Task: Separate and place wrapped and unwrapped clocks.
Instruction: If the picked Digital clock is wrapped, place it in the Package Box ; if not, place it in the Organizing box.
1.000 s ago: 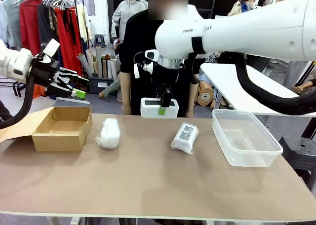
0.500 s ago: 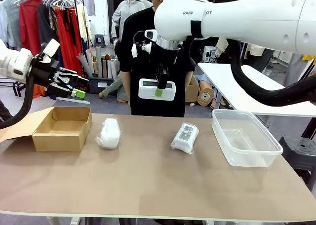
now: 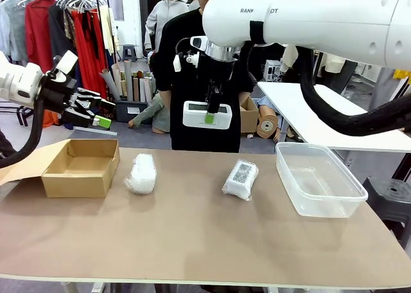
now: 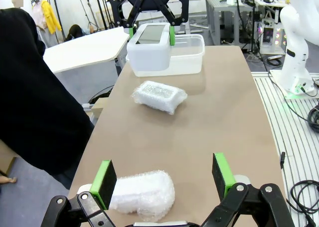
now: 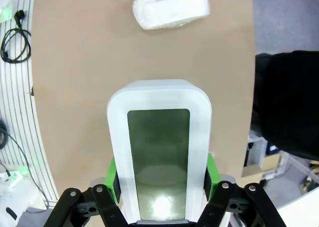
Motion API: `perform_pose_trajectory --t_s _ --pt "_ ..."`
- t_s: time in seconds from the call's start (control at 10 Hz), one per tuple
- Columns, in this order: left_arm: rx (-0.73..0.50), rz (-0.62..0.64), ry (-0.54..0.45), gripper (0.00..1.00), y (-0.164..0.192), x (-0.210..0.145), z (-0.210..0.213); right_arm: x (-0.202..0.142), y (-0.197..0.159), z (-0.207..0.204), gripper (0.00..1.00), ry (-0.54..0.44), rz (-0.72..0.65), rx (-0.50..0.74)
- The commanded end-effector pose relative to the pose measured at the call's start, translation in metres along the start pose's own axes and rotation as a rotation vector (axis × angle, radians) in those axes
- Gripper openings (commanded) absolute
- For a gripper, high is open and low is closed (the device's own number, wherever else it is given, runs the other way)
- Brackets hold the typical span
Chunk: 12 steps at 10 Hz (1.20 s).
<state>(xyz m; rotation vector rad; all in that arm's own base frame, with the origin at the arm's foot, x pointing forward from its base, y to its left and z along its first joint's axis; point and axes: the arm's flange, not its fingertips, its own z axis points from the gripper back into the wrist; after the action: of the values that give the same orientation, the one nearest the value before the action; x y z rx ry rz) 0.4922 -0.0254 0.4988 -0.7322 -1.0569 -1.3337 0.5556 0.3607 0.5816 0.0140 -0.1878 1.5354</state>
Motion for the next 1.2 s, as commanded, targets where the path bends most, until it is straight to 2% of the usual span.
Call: perform_pose_trajectory --t_s 0.0,0.6,0.7,0.9,1.1 --pt "0.0 -0.001 -0.002 1.0 0.0 0.001 0.0 0.001 0.0 0.002 0.0 -0.01 0.001 -0.016" --pt "0.0 -0.001 -0.002 1.0 0.0 0.001 0.0 0.0 0.0 -0.001 0.0 0.0 0.0 0.001" --pt "0.0 -0.001 -0.002 1.0 0.0 0.001 0.0 -0.007 -0.002 0.013 0.0 0.001 0.009 -0.013" --pt "0.0 -0.001 -0.002 1.0 0.0 0.001 0.0 -0.025 -0.01 0.043 0.0 0.052 -0.049 -0.037" --pt "0.0 -0.001 -0.002 1.0 0.0 0.001 0.0 -0.044 -0.008 0.067 0.0 0.098 -0.206 -0.079"
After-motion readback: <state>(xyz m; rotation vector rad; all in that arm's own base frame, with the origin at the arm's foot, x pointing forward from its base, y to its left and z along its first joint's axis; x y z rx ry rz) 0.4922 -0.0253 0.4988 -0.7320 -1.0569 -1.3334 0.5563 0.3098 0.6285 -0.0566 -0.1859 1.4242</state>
